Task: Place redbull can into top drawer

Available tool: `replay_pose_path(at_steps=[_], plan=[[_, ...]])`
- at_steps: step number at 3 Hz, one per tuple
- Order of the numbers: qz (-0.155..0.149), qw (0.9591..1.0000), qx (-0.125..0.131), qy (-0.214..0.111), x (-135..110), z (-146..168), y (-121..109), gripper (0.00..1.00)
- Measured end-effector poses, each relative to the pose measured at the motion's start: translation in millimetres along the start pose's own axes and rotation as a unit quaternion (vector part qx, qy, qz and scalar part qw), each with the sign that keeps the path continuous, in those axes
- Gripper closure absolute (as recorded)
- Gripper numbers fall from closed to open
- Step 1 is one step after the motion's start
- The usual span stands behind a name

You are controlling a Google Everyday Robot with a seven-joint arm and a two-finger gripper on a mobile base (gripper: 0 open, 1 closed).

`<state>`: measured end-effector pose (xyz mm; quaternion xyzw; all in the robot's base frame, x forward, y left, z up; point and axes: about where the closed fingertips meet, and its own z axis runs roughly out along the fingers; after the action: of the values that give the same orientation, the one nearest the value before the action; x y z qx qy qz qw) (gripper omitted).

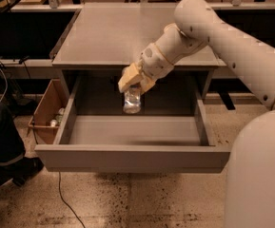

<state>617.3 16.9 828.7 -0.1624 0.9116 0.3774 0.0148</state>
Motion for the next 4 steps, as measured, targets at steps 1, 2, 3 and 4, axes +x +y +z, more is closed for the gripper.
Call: replay_pose_path(at_steps=[1,2,3,4], plan=[[-0.009,0.9997,0.017,0.011,8.6,43.6,-35.3,1.0],[-0.021,0.999,0.031,0.024,14.5,83.4,-63.0,1.0],[-0.028,0.9983,0.038,0.035,11.3,120.7,-81.8,1.0],[-0.029,0.9977,0.045,0.041,-1.7,149.8,-94.2,0.95]])
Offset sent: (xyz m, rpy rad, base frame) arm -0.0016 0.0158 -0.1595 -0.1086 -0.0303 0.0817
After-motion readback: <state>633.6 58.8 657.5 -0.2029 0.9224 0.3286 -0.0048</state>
